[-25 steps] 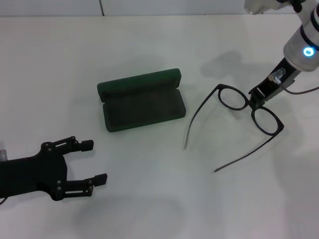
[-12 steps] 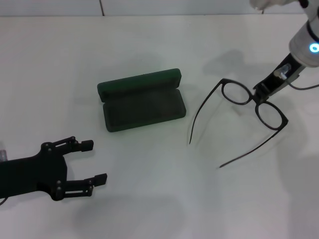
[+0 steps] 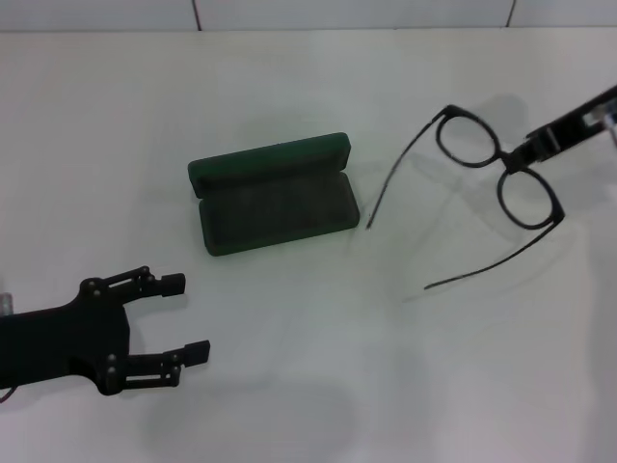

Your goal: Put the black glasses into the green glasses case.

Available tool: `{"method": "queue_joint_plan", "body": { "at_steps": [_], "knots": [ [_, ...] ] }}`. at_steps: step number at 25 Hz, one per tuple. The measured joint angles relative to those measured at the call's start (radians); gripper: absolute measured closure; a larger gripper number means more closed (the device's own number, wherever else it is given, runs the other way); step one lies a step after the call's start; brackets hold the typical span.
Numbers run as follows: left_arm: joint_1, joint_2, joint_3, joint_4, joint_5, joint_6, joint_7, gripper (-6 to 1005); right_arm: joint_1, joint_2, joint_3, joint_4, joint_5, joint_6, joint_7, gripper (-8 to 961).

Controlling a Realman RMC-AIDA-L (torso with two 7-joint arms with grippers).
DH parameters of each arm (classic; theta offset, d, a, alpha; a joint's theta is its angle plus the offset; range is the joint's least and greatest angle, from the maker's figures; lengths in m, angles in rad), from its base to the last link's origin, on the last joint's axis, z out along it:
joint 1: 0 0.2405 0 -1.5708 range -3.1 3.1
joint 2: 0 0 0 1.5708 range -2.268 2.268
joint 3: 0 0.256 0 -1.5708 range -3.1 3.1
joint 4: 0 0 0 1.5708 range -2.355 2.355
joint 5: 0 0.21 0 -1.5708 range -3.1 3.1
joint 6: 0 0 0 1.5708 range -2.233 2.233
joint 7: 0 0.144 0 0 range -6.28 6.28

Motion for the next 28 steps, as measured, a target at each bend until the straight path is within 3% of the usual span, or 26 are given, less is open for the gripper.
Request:
{"method": "queue_joint_plan", "body": {
  "at_steps": [5, 9, 19, 28],
  "knots": [
    [-0.018, 0.000, 0.002, -0.011, -0.010, 0.024, -0.031, 125, -0.128, -0.014, 0.074, -0.023, 0.261, 0.012, -0.252, 921],
    [-0.055, 0.003, 0.006, -0.053, -0.007, 0.044, -0.060, 125, -0.205, -0.008, 0.094, -0.014, 0.431, 0.055, -0.406, 921],
    [-0.185, -0.002, 0.007, -0.228, 0.014, 0.061, -0.130, 196, -0.225, 0.027, 0.093, 0.076, 0.643, 0.096, -0.533, 920],
    [-0.317, -0.016, 0.047, -0.363, 0.009, 0.052, -0.092, 439, -0.186, 0.033, 0.082, 0.310, 0.913, 0.090, -0.753, 920]
  ]
}}
